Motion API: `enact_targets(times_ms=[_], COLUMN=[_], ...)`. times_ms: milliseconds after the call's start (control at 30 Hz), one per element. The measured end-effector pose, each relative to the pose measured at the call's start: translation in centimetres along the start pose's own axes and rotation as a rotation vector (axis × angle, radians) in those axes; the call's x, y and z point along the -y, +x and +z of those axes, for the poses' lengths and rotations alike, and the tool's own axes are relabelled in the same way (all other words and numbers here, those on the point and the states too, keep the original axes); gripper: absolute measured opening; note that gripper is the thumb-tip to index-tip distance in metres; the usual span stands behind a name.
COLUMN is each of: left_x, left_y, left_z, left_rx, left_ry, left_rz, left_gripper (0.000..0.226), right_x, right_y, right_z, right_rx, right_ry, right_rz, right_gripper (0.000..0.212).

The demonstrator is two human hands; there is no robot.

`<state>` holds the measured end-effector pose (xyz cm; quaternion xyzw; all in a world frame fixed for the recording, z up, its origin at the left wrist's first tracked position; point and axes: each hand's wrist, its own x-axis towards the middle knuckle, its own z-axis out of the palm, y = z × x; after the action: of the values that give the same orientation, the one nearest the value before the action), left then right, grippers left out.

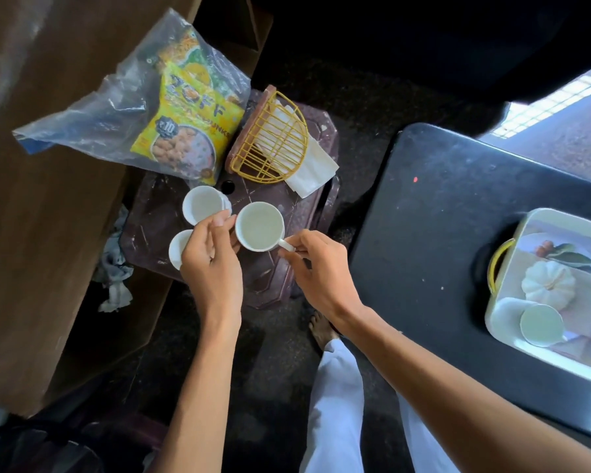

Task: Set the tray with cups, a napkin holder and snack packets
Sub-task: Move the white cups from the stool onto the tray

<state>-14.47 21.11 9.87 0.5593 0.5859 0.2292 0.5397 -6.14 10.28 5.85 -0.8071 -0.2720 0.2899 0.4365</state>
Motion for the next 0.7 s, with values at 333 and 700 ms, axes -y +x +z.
enact_targets(times_ms=[333, 700], left_x=[-0.5, 1.6], left_y=[-7.2, -21.0], left_z=[3.3, 16.5], left_rx=[0.19, 0.408], left_ry=[-0.099, -0.037], left_rz=[-0.052, -0.049], left_gripper=[0.019, 0.016], right_x=[-2.0, -10.2], right_y=[-4.5, -15.7], right_z=[-10.0, -23.3], right_rx=[-0.049, -0.383], right_ry=[-0.023, -0.105], right_rz=[-0.1, 0.148], right_gripper=[0.006, 0.012])
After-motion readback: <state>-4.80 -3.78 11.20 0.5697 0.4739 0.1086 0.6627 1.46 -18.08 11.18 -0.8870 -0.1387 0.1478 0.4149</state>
